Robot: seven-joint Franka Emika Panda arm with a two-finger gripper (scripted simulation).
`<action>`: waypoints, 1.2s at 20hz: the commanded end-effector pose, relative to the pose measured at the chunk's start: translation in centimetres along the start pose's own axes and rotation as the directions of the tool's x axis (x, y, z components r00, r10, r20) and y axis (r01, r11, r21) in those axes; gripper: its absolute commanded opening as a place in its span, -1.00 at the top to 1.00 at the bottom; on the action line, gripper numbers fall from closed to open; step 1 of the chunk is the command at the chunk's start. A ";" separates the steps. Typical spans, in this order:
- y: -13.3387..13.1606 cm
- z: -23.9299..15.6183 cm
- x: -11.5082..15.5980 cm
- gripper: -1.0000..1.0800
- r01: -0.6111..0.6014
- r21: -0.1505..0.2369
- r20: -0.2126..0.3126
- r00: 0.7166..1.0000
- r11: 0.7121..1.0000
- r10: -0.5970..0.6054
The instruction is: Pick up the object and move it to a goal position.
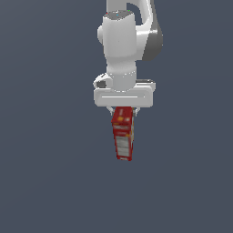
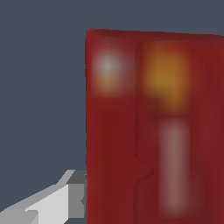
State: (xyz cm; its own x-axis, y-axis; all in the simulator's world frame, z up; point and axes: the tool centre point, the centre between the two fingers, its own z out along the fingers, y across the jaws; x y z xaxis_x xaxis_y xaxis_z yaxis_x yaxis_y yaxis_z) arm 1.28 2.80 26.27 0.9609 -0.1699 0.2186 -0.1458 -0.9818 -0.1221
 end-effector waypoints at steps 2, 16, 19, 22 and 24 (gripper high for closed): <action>0.4 -1.7 1.7 1.00 0.035 0.034 -0.056 0.998 0.999 -0.033; 1.9 -7.9 6.6 1.00 0.164 0.139 -0.246 0.961 0.977 -0.126; 2.2 -9.2 7.5 1.00 0.191 0.157 -0.283 0.949 0.969 -0.141; 2.5 -10.5 8.3 1.00 0.219 0.175 -0.321 0.934 0.960 -0.155; 2.7 -11.4 8.9 1.00 0.238 0.185 -0.346 0.924 0.953 -0.164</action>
State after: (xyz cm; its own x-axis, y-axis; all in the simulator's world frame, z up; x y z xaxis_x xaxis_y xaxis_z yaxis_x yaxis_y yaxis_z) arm 6.48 -2.05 38.09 0.8430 -0.0323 0.5369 0.1161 -0.9637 -0.2404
